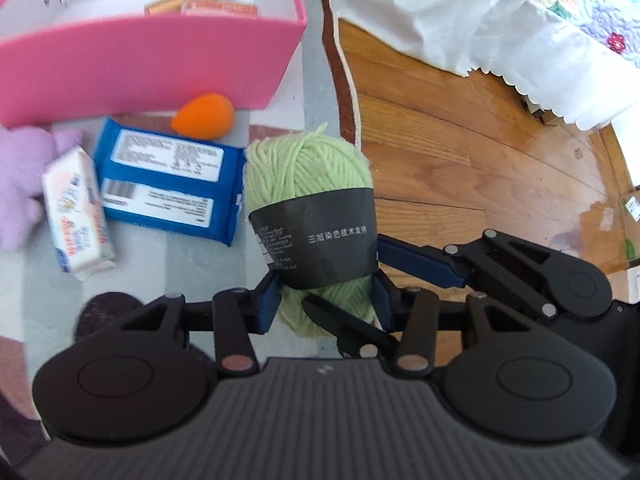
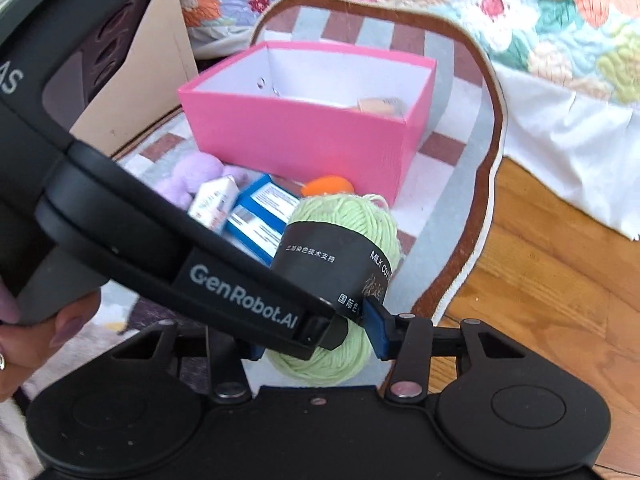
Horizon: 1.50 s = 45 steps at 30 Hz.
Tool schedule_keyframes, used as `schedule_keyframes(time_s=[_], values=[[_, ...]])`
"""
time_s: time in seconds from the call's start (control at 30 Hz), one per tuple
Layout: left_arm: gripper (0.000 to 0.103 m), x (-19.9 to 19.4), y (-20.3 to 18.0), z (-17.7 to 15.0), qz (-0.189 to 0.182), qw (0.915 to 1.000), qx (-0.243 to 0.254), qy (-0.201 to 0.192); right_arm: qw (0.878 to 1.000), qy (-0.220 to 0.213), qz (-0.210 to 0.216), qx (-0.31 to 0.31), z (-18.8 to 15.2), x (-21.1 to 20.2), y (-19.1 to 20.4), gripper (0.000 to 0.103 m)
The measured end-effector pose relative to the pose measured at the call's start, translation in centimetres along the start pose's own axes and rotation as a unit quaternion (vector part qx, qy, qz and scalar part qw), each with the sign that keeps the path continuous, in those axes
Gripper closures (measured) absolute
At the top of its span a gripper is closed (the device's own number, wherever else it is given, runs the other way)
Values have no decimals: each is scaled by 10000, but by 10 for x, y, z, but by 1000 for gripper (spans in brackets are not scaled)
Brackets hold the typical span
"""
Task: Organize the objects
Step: 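Close the left tool on the yarn ball and lift it, then carry the yarn ball into the pink box and lower it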
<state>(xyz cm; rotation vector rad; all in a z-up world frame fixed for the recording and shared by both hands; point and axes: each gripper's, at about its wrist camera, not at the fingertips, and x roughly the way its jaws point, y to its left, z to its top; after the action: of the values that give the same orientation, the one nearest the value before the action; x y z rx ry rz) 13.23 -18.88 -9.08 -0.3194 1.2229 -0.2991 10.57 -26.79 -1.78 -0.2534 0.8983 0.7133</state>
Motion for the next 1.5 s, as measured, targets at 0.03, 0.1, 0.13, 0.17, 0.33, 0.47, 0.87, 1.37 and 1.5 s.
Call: schedule_keyframes(time_s=[0.03,0.1,0.13,0.17,0.33,0.47,0.87,1.37,1.5], values=[[57,-8,-2,0,49,10000,27,-20,10000,-39,-7,-16,3,-6,4,51],[57,-29,-5,0,157,9998,108,-92,9999,-123,3,-67,9,-18,12,52],[57,-39,-7,1,205,9996,148,-151,9998,-179,1,-101,13,-21,17,52],[57,-51,-9,2,254,9992,212,-225,9996,-248,-6,-156,18,-28,22,52],[57,-104,-11,13,436,9964,344,-633,9972,-613,-17,-423,48,-57,46,52],[57,-141,-4,30,522,9931,333,-999,9934,-959,35,-624,81,-65,53,52],[57,-181,31,121,921,9824,313,-1593,9836,-1486,24,-1027,189,-39,70,56],[57,-42,124,183,411,9926,-778,-839,9957,-841,334,-188,199,107,22,55],[57,-15,126,183,452,9932,-830,-672,9972,-644,364,111,189,129,9,55]])
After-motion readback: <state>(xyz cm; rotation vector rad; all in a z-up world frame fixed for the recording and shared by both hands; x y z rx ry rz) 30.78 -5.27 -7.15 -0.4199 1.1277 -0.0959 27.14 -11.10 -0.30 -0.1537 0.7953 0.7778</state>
